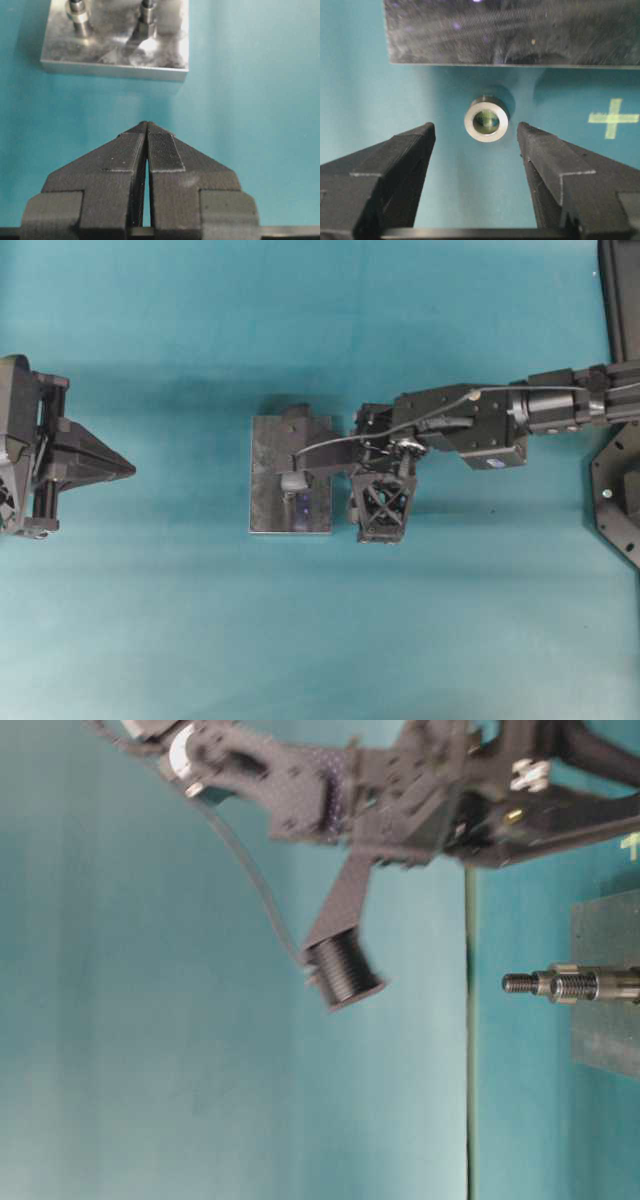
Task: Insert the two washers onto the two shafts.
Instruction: 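Move the right gripper over the lower steel washer on the table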
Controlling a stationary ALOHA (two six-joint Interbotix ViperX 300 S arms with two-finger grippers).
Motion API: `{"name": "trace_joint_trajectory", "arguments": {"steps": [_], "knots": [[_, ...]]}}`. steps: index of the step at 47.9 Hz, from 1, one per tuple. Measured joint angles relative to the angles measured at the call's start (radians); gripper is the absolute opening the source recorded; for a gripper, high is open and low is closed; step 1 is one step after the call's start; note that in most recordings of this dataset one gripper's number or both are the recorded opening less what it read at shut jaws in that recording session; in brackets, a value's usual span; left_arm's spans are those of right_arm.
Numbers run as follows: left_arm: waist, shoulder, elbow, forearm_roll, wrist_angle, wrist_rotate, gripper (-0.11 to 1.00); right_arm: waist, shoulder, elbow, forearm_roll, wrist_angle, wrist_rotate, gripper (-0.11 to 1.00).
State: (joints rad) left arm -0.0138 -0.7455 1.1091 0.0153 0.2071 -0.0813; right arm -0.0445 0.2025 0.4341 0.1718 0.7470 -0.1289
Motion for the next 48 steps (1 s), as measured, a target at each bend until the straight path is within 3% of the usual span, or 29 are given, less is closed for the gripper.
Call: {"name": "trace_joint_trajectory", "arguments": {"steps": [12,27,32,40,48], "knots": [[0.0,0.0,0.002,-0.002,0.002,0.0,0.0,0.005,0.0,0.046,0.0,-0.103,0.041,0.69],[-0.002,0.0,0.002,-0.002,0.002,0.0,0.0,0.025,0.012,0.049,-0.005,-0.103,0.041,0.66],[-0.002,0.0,0.002,0.0,0.002,0.0,0.0,0.034,0.015,0.049,-0.009,-0.101,0.041,0.58],[-0.002,0.0,0.002,0.0,0.002,0.0,0.0,0.035,0.017,0.048,-0.014,-0.098,0.041,0.34],[-0.002,0.0,0.002,-0.002,0.002,0.0,0.0,0.037,0.018,0.048,-0.017,-0.1,0.043,0.34]]}}
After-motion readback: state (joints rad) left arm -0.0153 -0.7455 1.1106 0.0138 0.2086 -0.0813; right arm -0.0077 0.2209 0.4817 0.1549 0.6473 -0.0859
